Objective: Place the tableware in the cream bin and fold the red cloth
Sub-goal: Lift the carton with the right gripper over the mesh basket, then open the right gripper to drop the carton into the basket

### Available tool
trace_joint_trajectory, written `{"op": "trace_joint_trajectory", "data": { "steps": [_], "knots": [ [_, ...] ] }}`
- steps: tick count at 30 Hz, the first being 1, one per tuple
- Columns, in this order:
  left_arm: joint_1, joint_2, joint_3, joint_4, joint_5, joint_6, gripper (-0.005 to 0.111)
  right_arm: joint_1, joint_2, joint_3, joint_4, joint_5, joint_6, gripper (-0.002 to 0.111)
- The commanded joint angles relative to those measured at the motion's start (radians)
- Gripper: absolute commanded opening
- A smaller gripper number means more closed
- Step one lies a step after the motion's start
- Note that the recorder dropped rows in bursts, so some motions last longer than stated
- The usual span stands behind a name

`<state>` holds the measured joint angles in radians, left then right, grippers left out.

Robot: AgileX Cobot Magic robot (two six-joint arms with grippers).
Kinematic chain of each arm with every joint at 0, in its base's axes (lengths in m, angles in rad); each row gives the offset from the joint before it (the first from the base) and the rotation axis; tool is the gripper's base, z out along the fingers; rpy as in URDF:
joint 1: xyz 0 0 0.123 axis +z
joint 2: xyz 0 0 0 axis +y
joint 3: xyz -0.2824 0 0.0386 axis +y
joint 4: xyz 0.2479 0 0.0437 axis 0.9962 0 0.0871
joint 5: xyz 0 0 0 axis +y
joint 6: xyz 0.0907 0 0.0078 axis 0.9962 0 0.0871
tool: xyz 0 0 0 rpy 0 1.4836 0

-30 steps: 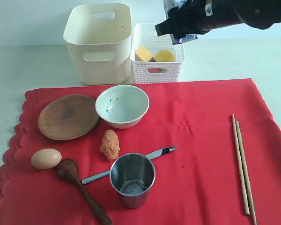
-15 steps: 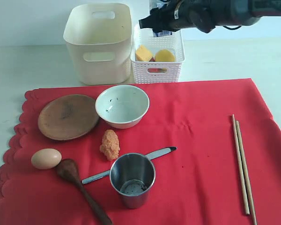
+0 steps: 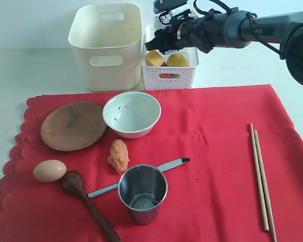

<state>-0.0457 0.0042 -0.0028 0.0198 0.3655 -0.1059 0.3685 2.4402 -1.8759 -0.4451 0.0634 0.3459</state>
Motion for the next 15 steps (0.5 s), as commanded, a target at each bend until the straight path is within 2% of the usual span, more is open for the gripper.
{"op": "trace_joint_trajectory", "data": {
  "steps": [1,4,7,10,15],
  "knots": [
    [0.003,-0.004,0.003,0.005,-0.01,-0.004,0.0,-0.004,-0.01,-0.017,-0.003,-0.044,-0.011,0.047],
    [0.003,-0.004,0.003,0.005,-0.01,-0.004,0.0,-0.004,-0.015,-0.017,-0.01,-0.035,-0.013,0.068],
    [0.003,-0.004,0.003,0.005,-0.01,-0.004,0.0,-0.004,-0.029,-0.017,-0.01,-0.009,-0.013,0.081],
    [0.003,-0.004,0.003,0.005,-0.01,-0.004,0.0,-0.004,-0.049,-0.017,-0.01,0.035,-0.013,0.086],
    [0.003,-0.004,0.003,0.005,-0.01,-0.004,0.0,-0.004,-0.099,-0.017,-0.01,0.141,-0.025,0.087]
  ]
}}
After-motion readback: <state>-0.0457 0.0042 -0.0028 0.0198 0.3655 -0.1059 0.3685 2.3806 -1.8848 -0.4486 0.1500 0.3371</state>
